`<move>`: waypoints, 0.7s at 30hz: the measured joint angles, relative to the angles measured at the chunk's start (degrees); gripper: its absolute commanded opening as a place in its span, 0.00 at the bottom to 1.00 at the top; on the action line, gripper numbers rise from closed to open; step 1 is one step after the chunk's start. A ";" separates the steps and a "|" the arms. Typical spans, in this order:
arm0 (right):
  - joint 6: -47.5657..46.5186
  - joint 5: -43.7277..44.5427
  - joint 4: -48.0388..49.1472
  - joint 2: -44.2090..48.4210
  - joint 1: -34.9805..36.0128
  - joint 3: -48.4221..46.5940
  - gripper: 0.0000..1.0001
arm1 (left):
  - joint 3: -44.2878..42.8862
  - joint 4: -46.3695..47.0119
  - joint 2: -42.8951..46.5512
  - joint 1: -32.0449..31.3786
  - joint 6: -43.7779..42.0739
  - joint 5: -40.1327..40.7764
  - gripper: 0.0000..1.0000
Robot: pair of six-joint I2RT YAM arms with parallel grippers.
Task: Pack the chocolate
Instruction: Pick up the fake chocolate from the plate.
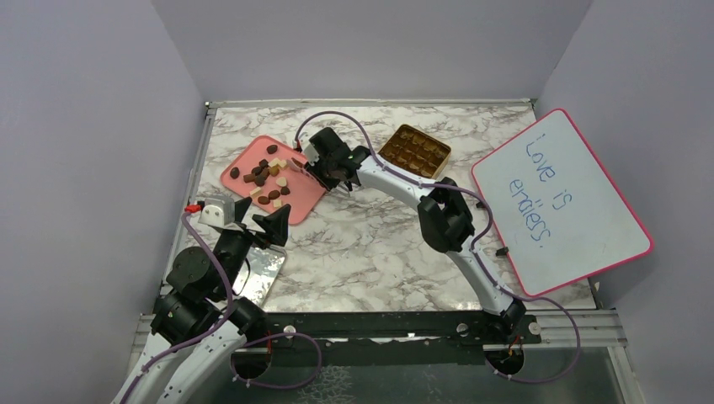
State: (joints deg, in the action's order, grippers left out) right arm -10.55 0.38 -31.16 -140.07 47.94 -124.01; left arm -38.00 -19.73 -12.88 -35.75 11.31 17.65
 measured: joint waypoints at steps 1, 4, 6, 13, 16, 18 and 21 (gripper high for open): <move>0.02 0.00 0.02 0.00 0.00 0.15 0.28 | 0.00 0.00 0.00 0.00 0.00 0.00 0.99; 0.22 0.00 0.15 0.24 0.00 0.96 0.27 | 0.00 0.00 0.00 0.00 0.00 0.00 0.99; 0.57 0.00 0.09 0.90 0.00 2.34 0.27 | 0.00 0.00 0.00 0.00 0.00 0.00 0.99; 2.75 -0.28 0.07 5.86 0.00 8.00 0.25 | 0.00 -0.02 0.00 0.00 0.09 0.00 0.99; 3.96 -0.85 0.00 8.48 0.00 9.97 0.24 | 0.00 -0.02 -0.02 0.00 0.17 0.00 0.99; 4.94 -1.27 0.11 10.49 0.00 11.50 0.24 | 0.00 0.00 -0.09 0.00 0.22 0.00 0.99; 6.19 -1.42 0.20 13.94 0.00 14.56 0.23 | 0.00 0.00 -0.52 0.00 0.22 0.00 0.99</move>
State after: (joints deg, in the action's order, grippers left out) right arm -4.36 -1.04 -30.96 -126.13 47.94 -109.45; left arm -38.00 -19.73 -13.41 -35.75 11.53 17.65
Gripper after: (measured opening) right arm 0.266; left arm 0.991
